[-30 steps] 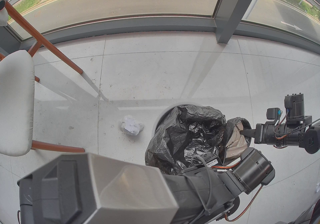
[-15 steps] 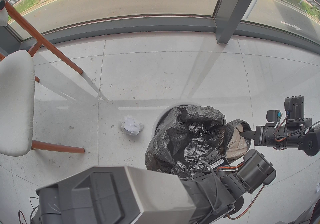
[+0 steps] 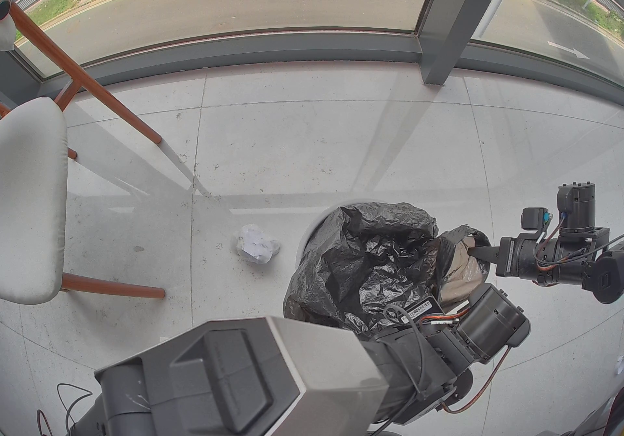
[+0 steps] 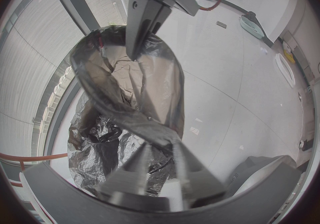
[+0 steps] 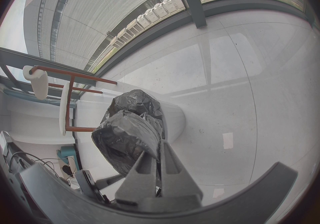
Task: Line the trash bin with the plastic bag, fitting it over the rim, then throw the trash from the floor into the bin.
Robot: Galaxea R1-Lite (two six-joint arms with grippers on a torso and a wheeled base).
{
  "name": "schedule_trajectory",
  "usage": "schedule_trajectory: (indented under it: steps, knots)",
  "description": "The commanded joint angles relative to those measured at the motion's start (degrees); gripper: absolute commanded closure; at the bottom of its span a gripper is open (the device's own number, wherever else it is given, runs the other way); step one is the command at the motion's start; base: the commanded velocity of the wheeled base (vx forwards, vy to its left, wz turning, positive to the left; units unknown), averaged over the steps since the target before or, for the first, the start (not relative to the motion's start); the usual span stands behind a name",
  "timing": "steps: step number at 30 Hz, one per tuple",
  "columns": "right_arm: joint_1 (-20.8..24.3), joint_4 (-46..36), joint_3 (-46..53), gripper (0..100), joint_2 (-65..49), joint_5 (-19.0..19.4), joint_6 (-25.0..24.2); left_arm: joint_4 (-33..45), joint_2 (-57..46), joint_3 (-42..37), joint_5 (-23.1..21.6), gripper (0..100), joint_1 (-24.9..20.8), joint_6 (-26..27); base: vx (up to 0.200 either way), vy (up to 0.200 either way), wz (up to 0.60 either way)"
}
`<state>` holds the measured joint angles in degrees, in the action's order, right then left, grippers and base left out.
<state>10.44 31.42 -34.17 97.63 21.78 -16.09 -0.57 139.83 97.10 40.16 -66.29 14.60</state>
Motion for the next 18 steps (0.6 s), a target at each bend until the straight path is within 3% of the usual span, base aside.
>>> schedule_trajectory:
  steps: [1, 6, 12, 18]
  knots:
    - [-0.1, 0.0, 0.1, 100, -0.2, 0.0, -0.1, -1.7, 0.2, 0.2, -0.1, 100, 1.0, 0.2, 0.0, 0.0, 0.0]
    - [-0.1, 0.0, -0.1, 100, -0.6, 0.0, -0.1, -1.2, -3.0, 1.9, -0.2, 100, 3.3, 1.8, 0.0, 0.0, 0.0]
    - [0.6, -0.1, 0.4, 100, -3.0, 0.5, -0.2, 5.6, -10.5, 5.6, -0.6, 100, 5.6, 2.8, 0.0, 0.0, 0.0]
    - [0.8, -0.2, 0.7, 100, -3.2, 0.8, -0.1, 8.1, -13.1, 9.0, -3.7, 100, 6.9, 2.4, 0.0, 0.0, 0.0]
